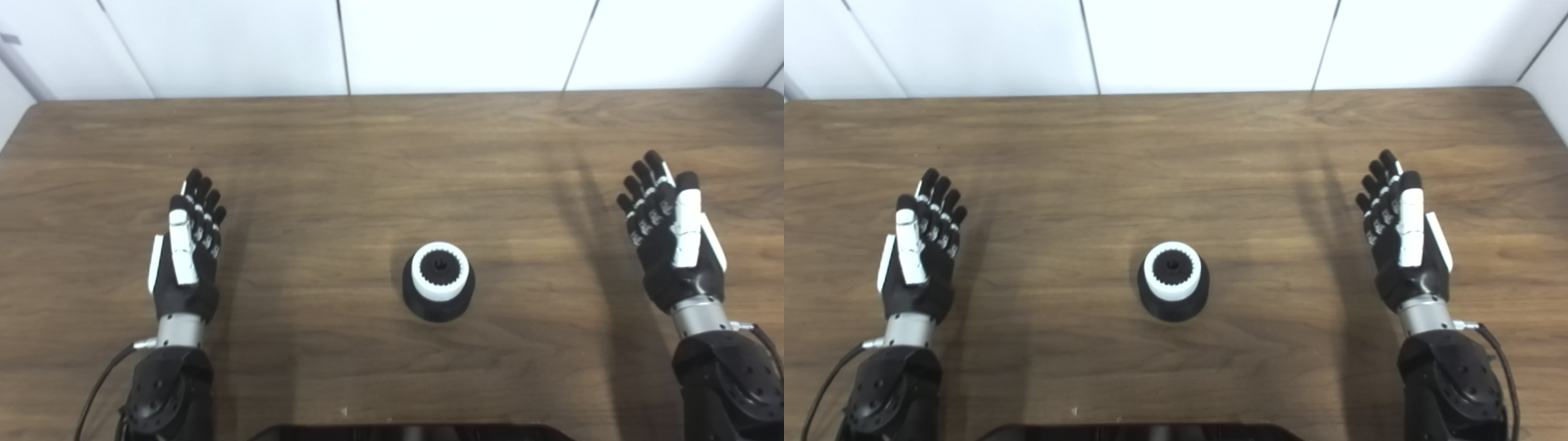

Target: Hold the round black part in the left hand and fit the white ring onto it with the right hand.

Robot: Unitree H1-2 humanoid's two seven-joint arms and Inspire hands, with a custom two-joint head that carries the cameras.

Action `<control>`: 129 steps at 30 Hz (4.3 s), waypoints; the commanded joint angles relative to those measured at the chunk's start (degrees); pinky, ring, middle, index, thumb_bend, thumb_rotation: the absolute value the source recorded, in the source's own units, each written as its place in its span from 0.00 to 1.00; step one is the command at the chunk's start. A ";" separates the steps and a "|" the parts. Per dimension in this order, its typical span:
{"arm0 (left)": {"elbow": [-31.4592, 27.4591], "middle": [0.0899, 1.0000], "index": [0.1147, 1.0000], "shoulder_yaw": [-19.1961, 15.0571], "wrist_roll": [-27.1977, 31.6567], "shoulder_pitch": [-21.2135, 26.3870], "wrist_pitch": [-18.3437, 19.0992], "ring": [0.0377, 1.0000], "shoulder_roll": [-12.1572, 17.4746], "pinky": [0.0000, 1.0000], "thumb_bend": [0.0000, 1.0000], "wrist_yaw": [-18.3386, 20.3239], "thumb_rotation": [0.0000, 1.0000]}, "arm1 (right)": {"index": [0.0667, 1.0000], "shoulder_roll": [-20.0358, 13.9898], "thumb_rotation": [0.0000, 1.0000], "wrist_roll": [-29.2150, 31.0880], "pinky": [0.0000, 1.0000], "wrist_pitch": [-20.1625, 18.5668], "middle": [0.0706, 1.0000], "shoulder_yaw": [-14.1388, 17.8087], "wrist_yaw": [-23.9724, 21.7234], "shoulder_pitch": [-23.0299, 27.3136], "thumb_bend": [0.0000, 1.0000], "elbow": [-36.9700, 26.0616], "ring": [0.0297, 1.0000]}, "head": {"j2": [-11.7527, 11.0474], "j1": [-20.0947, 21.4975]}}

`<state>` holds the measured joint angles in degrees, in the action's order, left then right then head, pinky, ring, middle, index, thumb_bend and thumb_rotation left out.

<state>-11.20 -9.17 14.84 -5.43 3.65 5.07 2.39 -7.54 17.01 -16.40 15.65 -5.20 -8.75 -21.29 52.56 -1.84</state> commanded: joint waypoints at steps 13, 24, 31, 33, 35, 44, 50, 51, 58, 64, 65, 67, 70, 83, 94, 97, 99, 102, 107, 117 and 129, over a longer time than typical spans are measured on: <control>-3.85 1.00 1.00 0.34 -0.08 2.53 0.96 1.00 -0.27 1.00 0.53 -0.11 1.00 | 1.00 -3.19 1.00 2.49 1.00 -0.05 1.00 0.25 -0.23 0.25 0.59 -2.23 1.00 | 3.13 -1.12; -4.04 1.00 1.00 -0.06 0.35 3.10 1.74 1.00 -0.37 1.00 0.55 -0.31 1.00 | 1.00 -3.92 1.00 2.52 1.00 -1.00 1.00 0.02 0.28 0.68 0.57 -2.77 1.00 | 4.61 -1.06; -4.69 1.00 1.00 -0.05 0.26 3.67 2.76 1.00 -0.17 1.00 0.55 -0.72 0.99 | 1.00 -4.53 1.00 2.61 1.00 -2.35 1.00 0.10 0.65 1.11 0.58 -3.67 1.00 | 6.56 -0.29; -4.98 1.00 1.00 -0.15 0.40 4.02 3.39 1.00 -0.02 1.00 0.56 -0.79 0.99 | 1.00 -4.48 1.00 2.62 1.00 -2.77 1.00 0.18 0.88 1.51 0.59 -3.78 1.00 | 7.59 1.85; -5.24 1.00 1.00 -0.10 -0.02 4.04 4.02 1.00 0.34 1.00 0.56 -0.72 1.00 | 1.00 -4.36 1.00 2.27 1.00 -2.83 1.00 0.01 1.03 1.64 0.60 -3.95 1.00 | 7.80 2.05; -5.32 1.00 1.00 -0.66 1.26 5.43 5.33 1.00 -0.26 1.00 0.61 -1.42 0.94 | 0.99 -4.62 1.00 2.73 1.00 -4.53 1.00 0.38 1.65 2.86 0.63 -4.60 1.00 | 11.61 -2.04; -5.76 1.00 1.00 -0.31 -0.01 5.82 5.75 1.00 -0.72 1.00 0.59 -2.21 0.95 | 0.98 -5.06 1.00 2.35 1.00 -3.93 1.00 0.84 1.48 3.36 0.63 -3.67 1.00 | 12.27 -2.72; -5.75 1.00 1.00 -0.27 -0.37 5.83 5.76 1.00 -0.69 1.00 0.58 -2.30 0.96 | 0.98 -5.02 1.00 2.48 1.00 -3.72 1.00 0.92 1.45 3.43 0.63 -3.48 1.00 | 12.27 -2.72; -5.85 1.00 1.00 -0.52 0.32 5.78 5.80 1.00 -0.58 1.00 0.57 -2.00 0.96 | 0.99 -5.01 1.00 2.57 1.00 -4.15 1.00 0.84 1.44 3.44 0.62 -3.91 1.00 | 11.96 -1.10; -5.63 1.00 1.00 -0.46 0.68 5.56 5.55 1.00 -0.25 1.00 0.58 -1.57 0.95 | 0.99 -4.84 1.00 2.39 1.00 -4.44 1.00 0.53 1.57 3.30 0.62 -4.34 1.00 | 11.15 -0.56; -5.51 1.00 1.00 -0.48 0.72 5.49 5.41 1.00 -0.25 1.00 0.58 -1.50 0.95 | 0.99 -4.87 1.00 2.33 1.00 -4.15 1.00 0.47 1.45 3.16 0.62 -4.22 1.00 | 10.81 -0.19; -5.35 1.00 1.00 -0.54 0.60 5.32 5.23 1.00 -0.34 1.00 0.58 -1.56 0.95 | 0.99 -4.91 1.00 2.02 1.00 -3.61 1.00 0.29 1.27 2.92 0.63 -3.91 1.00 | 9.59 0.59; -4.81 1.00 1.00 -0.63 0.74 4.58 4.42 1.00 -0.47 1.00 0.58 -1.29 0.95 | 0.98 -4.40 1.00 1.66 1.00 -2.29 1.00 0.09 1.15 2.18 0.64 -3.44 1.00 | 5.69 2.21; -0.84 1.00 1.00 0.17 -0.65 0.29 -3.38 1.00 -0.69 1.00 0.53 1.39 0.98 | 1.00 -2.41 1.00 1.06 1.00 4.35 1.00 -1.19 -0.54 -2.22 0.58 -0.19 1.00 | -8.93 2.59; 2.46 1.00 1.00 0.14 0.29 -0.67 -7.08 1.00 -0.60 1.00 0.48 3.20 0.98 | 1.00 -1.70 1.00 -0.13 1.00 9.34 1.00 -2.96 -0.73 -3.66 0.54 2.82 1.00 | -14.33 3.95; 3.16 1.00 1.00 0.08 0.71 -0.66 -7.47 1.00 -0.42 1.00 0.47 3.86 0.99 | 1.00 -1.57 1.00 -0.98 1.00 10.28 1.00 -3.37 -0.55 -3.73 0.55 3.70 1.00 | -15.34 4.73; 3.87 1.00 1.00 -0.02 1.07 -0.62 -7.89 1.00 -0.21 1.00 0.47 4.27 0.98 | 1.00 -1.51 1.00 -1.40 1.00 10.91 1.00 -3.65 -0.52 -3.70 0.55 4.37 1.00 | -15.82 5.10; 4.89 1.00 1.00 -0.08 1.25 -0.52 -8.39 1.00 0.01 1.00 0.48 4.59 0.96 | 1.00 -1.24 1.00 -1.32 1.00 11.65 1.00 -3.93 -0.56 -3.58 0.56 5.26 1.00 | -16.58 5.62; 5.87 1.00 1.00 -0.05 1.17 -0.14 -8.52 1.00 0.06 1.00 0.49 4.77 0.94 | 1.00 -1.23 1.00 -1.57 1.00 12.94 1.00 -4.38 -0.55 -3.36 0.54 6.43 1.00 | -17.16 5.29; 6.88 1.00 1.00 0.23 0.76 0.10 -8.60 1.00 0.04 1.00 0.46 4.91 0.93 | 1.00 -1.38 1.00 -1.09 1.00 14.72 1.00 -4.83 -0.67 -2.90 0.51 7.99 1.00 | -18.01 5.33; 6.46 1.00 1.00 0.18 0.76 -0.19 -7.48 1.00 0.31 1.00 0.44 4.58 0.93 | 1.00 -1.23 1.00 -2.95 1.00 16.52 1.00 -5.58 -0.09 -2.87 0.52 8.81 1.00 | -18.21 6.20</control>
<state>-5.34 -8.94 15.42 -5.83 -2.98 5.06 6.79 -9.23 14.31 -1.41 10.31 -5.17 -12.87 -12.22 34.28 4.31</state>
